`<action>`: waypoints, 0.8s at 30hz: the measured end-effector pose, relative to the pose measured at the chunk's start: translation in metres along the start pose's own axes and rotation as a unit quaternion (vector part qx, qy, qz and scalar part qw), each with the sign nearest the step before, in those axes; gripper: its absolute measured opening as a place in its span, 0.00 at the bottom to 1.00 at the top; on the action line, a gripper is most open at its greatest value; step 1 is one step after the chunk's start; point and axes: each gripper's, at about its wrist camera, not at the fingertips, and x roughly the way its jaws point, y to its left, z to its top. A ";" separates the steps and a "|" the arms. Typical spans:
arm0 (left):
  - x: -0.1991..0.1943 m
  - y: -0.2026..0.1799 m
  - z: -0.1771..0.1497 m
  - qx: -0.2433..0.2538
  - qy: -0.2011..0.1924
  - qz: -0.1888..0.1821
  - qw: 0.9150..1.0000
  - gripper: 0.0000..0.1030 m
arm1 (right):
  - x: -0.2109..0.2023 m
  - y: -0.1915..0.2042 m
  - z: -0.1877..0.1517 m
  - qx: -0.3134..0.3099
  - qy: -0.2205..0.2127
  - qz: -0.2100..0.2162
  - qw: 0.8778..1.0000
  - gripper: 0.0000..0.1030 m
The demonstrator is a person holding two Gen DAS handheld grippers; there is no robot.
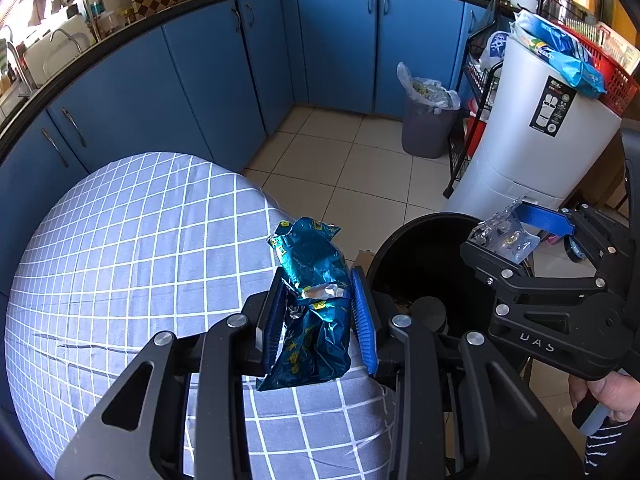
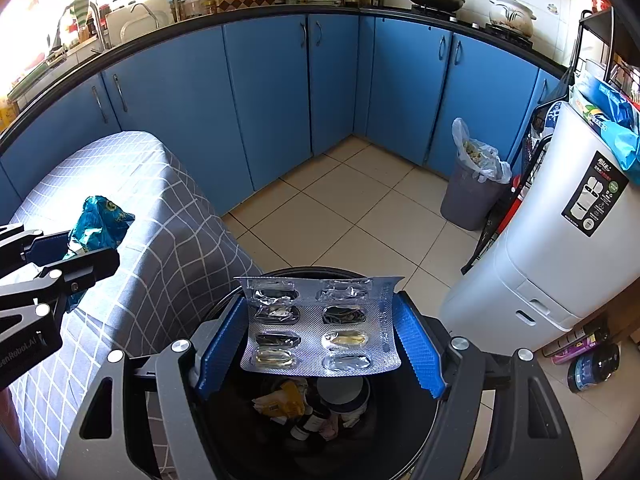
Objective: Collect trash
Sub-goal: 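Carry the blue wrapper and blister pack over the trash bin, then open both grippers to drop the wrapper and blister pack into the bin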
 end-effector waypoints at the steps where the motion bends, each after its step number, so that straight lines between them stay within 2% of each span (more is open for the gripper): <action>1: -0.001 0.000 0.000 0.000 -0.001 0.000 1.000 0.32 | 0.000 0.000 0.000 0.001 0.000 -0.002 1.000 0.70; 2: -0.002 0.000 0.000 0.000 -0.002 0.000 1.000 0.32 | -0.001 0.000 0.000 0.002 0.002 -0.004 1.000 0.73; 3: -0.003 -0.001 0.000 0.001 -0.002 0.000 1.000 0.32 | 0.000 0.000 0.001 0.002 0.003 -0.006 1.000 0.81; 5: -0.004 -0.001 0.001 0.002 -0.004 -0.001 1.000 0.32 | -0.001 0.001 0.000 -0.002 0.002 -0.012 1.000 0.85; 24: -0.015 -0.007 0.002 0.012 -0.013 -0.007 1.000 0.32 | -0.012 -0.005 -0.003 0.004 -0.002 -0.023 1.000 0.85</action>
